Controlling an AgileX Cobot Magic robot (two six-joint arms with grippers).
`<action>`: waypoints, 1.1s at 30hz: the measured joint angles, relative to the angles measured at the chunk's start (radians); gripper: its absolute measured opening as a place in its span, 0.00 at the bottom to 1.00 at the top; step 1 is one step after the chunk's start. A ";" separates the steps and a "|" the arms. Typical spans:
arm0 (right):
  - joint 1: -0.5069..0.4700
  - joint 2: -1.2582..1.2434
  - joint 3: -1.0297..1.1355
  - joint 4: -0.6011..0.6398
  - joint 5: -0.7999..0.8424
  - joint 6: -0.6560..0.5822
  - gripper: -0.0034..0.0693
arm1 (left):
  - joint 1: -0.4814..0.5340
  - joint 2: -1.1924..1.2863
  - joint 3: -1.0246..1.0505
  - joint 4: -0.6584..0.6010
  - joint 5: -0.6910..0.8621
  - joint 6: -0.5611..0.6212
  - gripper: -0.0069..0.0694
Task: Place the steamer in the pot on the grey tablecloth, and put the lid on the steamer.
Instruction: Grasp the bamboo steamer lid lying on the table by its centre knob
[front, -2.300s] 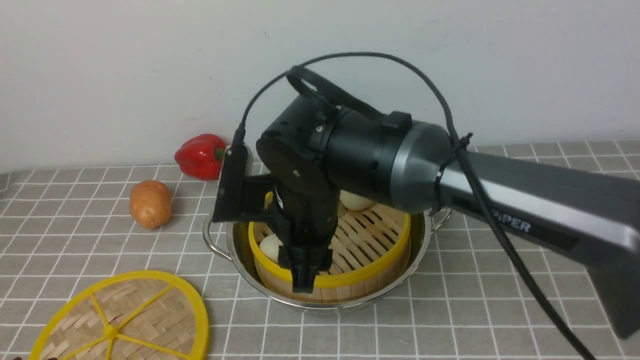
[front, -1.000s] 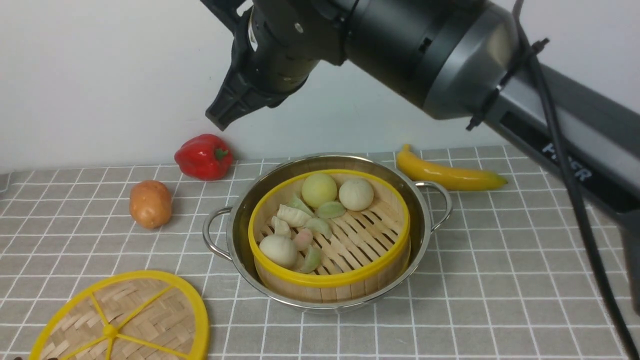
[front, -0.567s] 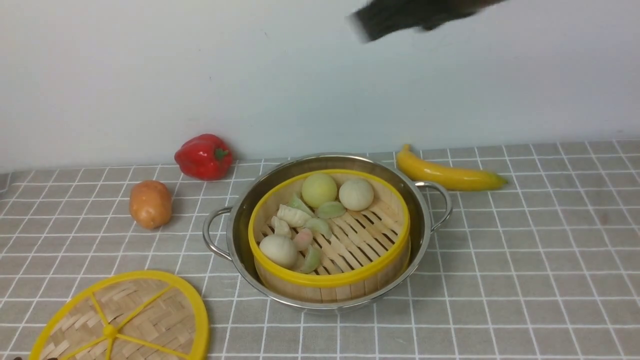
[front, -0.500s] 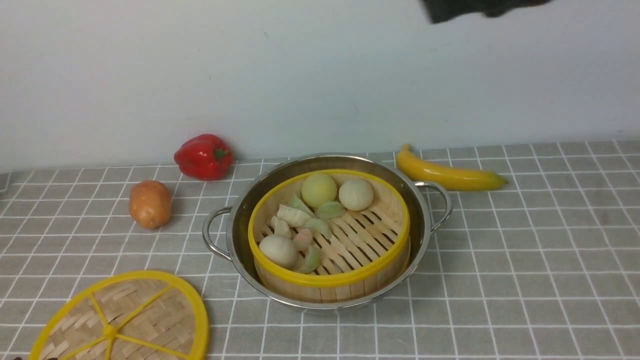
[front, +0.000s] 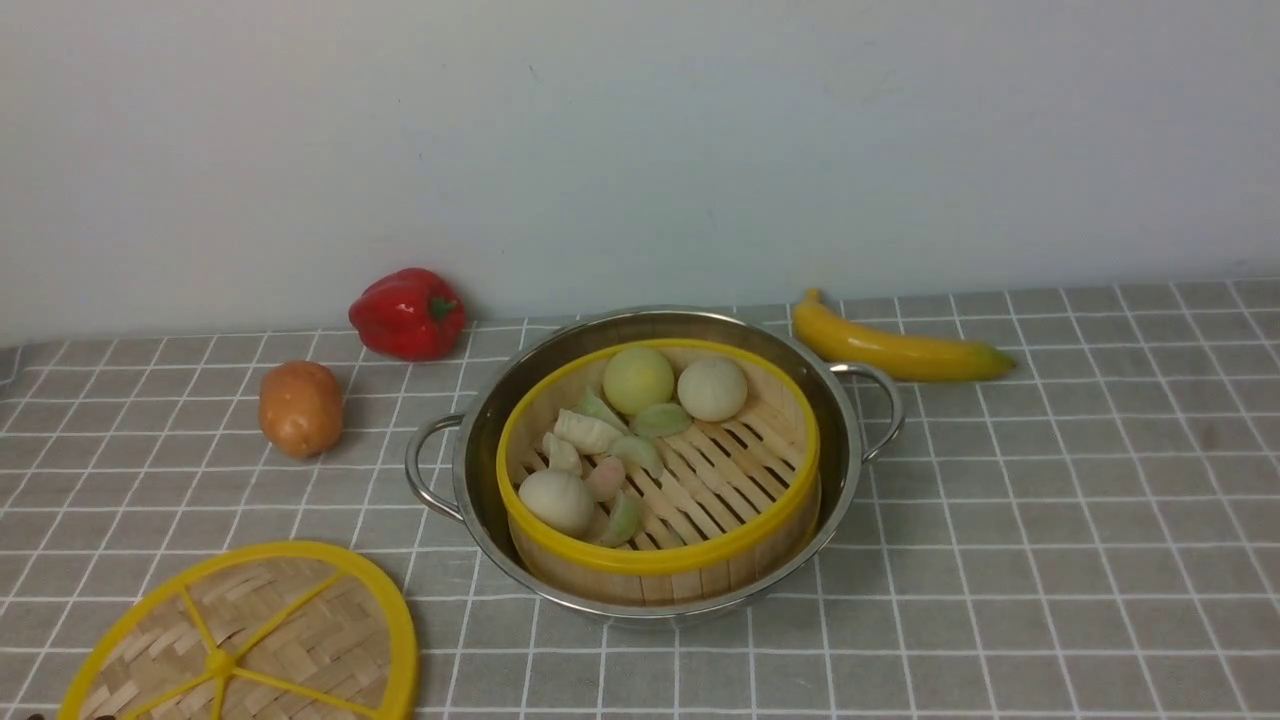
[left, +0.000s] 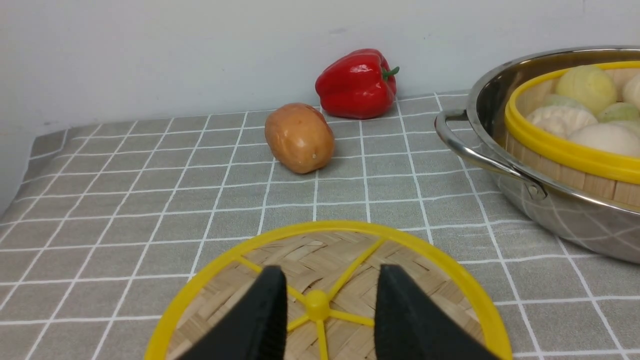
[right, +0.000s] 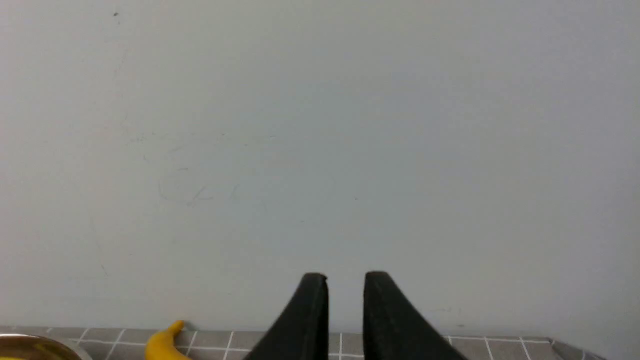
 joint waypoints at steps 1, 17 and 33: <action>-0.018 -0.040 0.060 0.000 -0.030 0.002 0.23 | 0.000 0.000 0.000 0.000 0.000 0.000 0.41; -0.063 -0.552 0.649 -0.079 -0.179 0.002 0.29 | 0.000 0.000 0.000 0.000 0.000 0.000 0.41; -0.063 -0.640 0.670 -0.040 0.052 0.026 0.35 | 0.000 0.000 0.000 0.000 0.000 0.000 0.41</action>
